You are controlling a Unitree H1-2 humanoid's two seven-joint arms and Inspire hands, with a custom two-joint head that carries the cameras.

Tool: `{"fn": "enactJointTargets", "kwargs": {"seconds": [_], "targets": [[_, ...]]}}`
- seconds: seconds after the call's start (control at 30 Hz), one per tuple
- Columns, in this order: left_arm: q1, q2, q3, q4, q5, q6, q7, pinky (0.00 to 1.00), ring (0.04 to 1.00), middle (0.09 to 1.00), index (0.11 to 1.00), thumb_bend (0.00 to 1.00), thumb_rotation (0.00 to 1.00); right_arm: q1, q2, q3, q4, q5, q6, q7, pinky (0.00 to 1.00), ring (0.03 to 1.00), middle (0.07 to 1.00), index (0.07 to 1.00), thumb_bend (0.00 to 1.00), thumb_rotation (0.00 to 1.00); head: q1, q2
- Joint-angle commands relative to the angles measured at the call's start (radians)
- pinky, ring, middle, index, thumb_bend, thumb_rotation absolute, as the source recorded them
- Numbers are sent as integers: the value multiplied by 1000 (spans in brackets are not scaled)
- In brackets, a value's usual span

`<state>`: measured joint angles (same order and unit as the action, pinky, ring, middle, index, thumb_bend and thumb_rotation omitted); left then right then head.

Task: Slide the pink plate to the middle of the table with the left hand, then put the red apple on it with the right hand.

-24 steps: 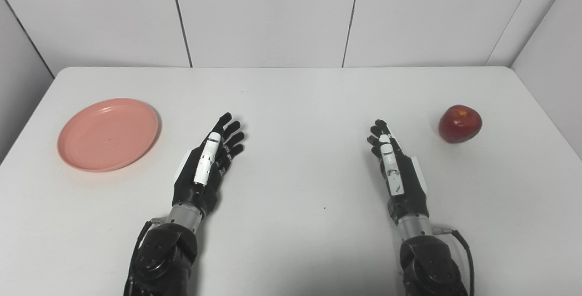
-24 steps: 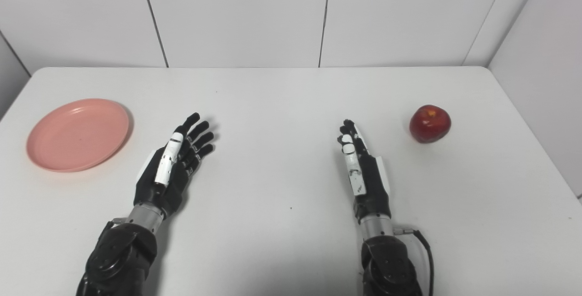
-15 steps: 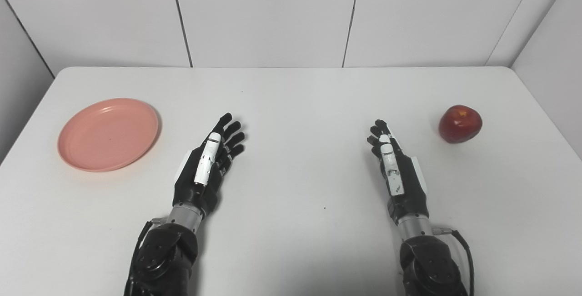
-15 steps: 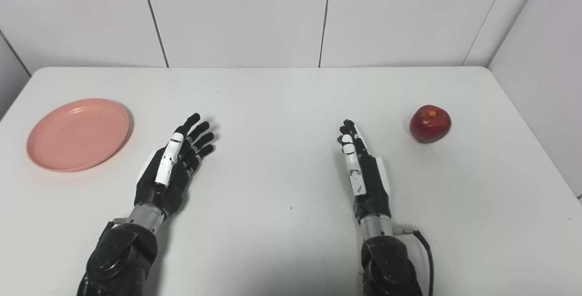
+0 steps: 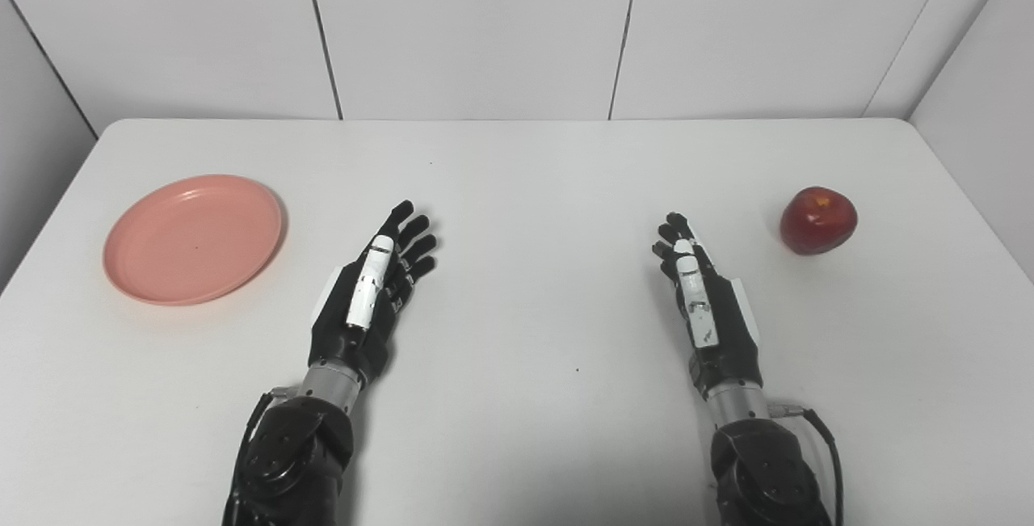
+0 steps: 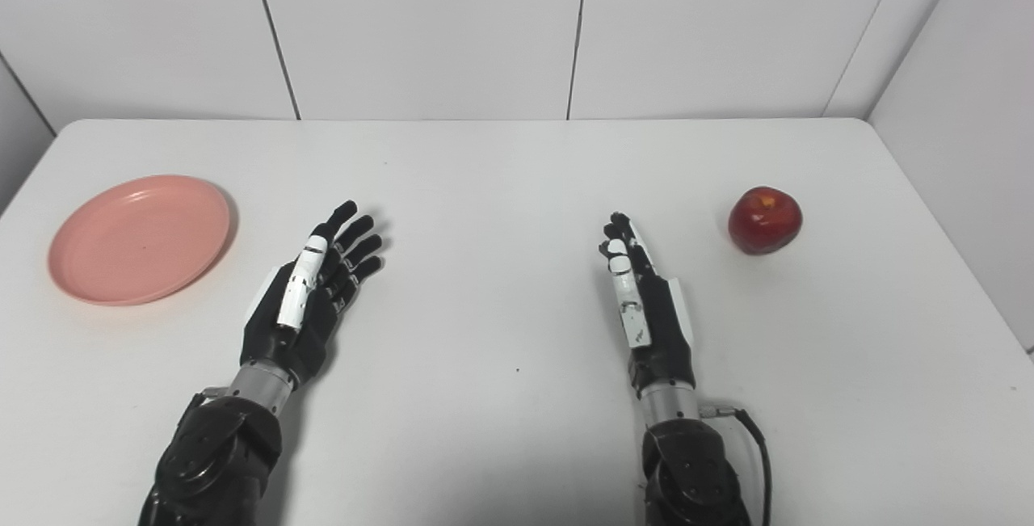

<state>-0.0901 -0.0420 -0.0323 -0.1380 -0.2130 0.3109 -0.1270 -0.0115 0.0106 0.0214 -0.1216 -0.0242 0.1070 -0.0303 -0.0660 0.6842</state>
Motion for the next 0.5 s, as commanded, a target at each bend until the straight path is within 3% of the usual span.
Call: {"fn": "enactJointTargets", "kwargs": {"seconds": [0.0, 0.3, 0.47], "targets": [[-32, -4, -2, -27, -8, -43, -10, 923, 913, 931, 917, 409, 892, -20, 4, -1, -9, 2, -47, 2, 965, 916, 930, 930, 252, 1000, 0, 0], [-30, -4, -4, -22, -4, -52, -11, 920, 911, 930, 914, 410, 908, -18, 4, 0, -11, -3, -40, -1, 974, 918, 931, 931, 262, 1000, 14, -9], [-22, -23, -16, -11, 7, -65, -1, 908, 909, 922, 901, 399, 870, -12, -12, -12, -6, 27, -55, 19, 983, 924, 936, 938, 248, 1000, 99, -40]]}}
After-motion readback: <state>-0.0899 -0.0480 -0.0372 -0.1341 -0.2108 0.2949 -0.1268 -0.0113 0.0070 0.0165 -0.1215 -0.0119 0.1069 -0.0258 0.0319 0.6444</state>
